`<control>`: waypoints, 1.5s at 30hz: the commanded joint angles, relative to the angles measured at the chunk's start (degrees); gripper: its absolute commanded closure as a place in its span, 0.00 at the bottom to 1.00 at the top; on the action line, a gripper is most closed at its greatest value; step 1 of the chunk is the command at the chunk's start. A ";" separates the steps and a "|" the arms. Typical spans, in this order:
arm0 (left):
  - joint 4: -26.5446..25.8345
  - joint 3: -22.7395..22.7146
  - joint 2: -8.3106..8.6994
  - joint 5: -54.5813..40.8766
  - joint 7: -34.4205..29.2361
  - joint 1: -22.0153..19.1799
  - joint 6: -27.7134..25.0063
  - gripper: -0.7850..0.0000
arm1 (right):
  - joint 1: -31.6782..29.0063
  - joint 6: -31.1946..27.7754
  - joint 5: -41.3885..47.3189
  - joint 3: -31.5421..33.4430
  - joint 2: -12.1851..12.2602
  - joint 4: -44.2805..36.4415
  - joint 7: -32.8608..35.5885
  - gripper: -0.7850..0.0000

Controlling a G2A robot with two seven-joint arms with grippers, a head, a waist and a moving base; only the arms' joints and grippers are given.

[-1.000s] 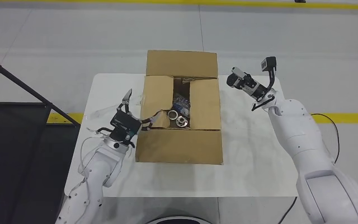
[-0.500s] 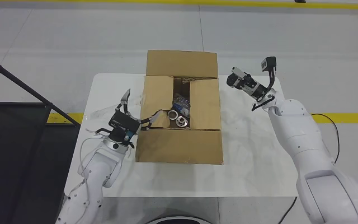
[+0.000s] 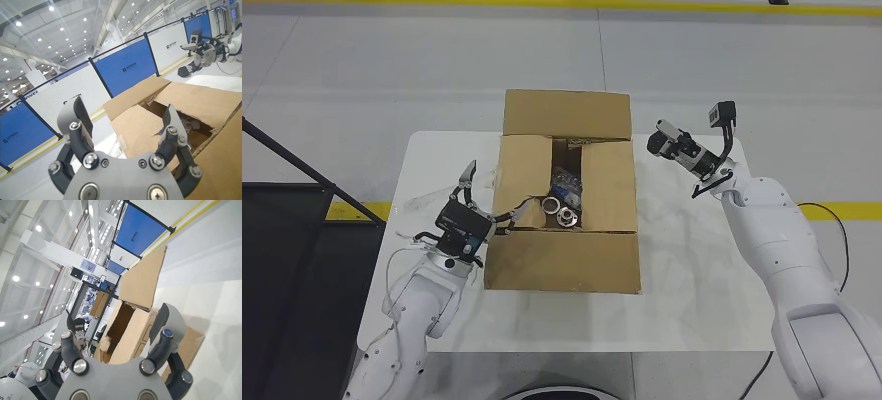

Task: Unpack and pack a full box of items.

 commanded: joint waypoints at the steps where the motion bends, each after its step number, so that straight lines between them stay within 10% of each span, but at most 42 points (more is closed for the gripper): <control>1: 0.02 0.02 0.00 0.01 -0.01 -0.02 -0.01 0.00 | 0.00 0.00 0.00 0.00 0.00 0.00 0.00 0.00; 13: -2.35 3.27 -0.63 -8.96 -12.86 -5.33 -5.67 0.00 | -4.99 -6.50 1.77 2.36 0.92 -9.98 2.62 0.00; 21: -1.44 6.24 -1.36 -24.79 -28.51 -12.63 -12.11 0.00 | -11.10 1.16 10.02 9.03 6.25 -22.50 10.34 0.00; 36: 0.41 6.81 -1.59 -33.38 -35.37 -14.60 -12.85 0.00 | -12.75 5.64 11.54 12.85 8.89 -23.88 14.81 0.00; 45: 9.38 11.55 -3.00 -52.50 -47.60 -23.80 -8.90 0.00 | -16.18 6.75 14.82 16.03 9.51 -27.04 13.75 0.00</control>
